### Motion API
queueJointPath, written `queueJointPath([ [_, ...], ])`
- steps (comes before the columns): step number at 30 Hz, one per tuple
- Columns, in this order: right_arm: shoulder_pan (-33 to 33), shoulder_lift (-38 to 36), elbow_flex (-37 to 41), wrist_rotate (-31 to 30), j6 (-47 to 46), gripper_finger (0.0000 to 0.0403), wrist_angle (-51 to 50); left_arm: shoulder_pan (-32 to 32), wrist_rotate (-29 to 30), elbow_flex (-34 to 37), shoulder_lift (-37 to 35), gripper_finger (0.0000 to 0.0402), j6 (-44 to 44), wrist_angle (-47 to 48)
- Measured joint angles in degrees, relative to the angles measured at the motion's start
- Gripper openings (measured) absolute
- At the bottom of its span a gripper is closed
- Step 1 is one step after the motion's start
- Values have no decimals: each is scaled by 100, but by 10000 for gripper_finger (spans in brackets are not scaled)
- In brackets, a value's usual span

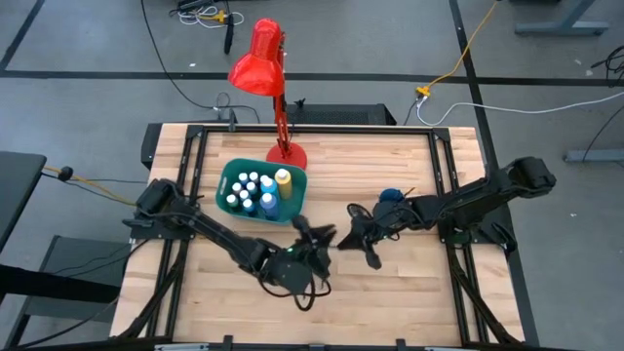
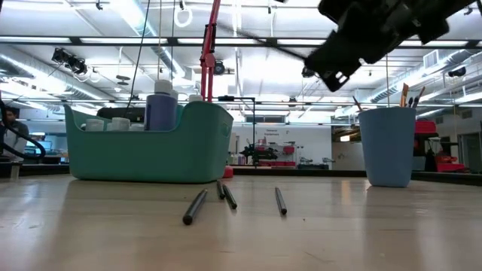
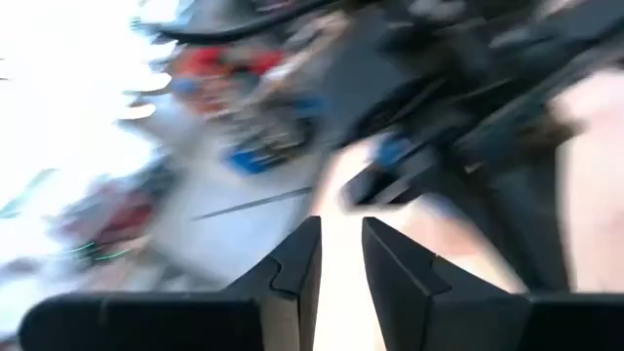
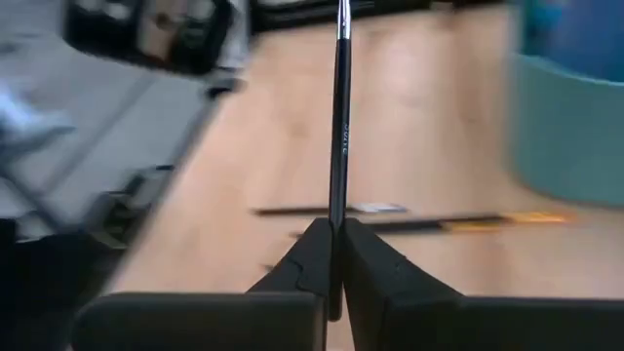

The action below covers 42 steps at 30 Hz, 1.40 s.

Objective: Pick & Place Paint Supplies
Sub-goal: Put the black silver paint brush into the blue cup

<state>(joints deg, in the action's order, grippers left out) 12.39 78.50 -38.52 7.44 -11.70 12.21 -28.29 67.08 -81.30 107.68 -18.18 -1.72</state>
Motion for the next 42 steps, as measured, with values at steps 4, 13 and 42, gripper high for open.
queueJointPath([
  [4,1,-689,0,-870,59,18,-1124,-281,1782,4,-2,95,-670,-337],
  [13,534,-2531,34,-1604,483,18,-1910,-860,2154,7,-461,109,-548,-978],
  [42,920,-3163,1023,-1540,1824,20,858,1026,-4295,507,-624,110,289,-3351],
])
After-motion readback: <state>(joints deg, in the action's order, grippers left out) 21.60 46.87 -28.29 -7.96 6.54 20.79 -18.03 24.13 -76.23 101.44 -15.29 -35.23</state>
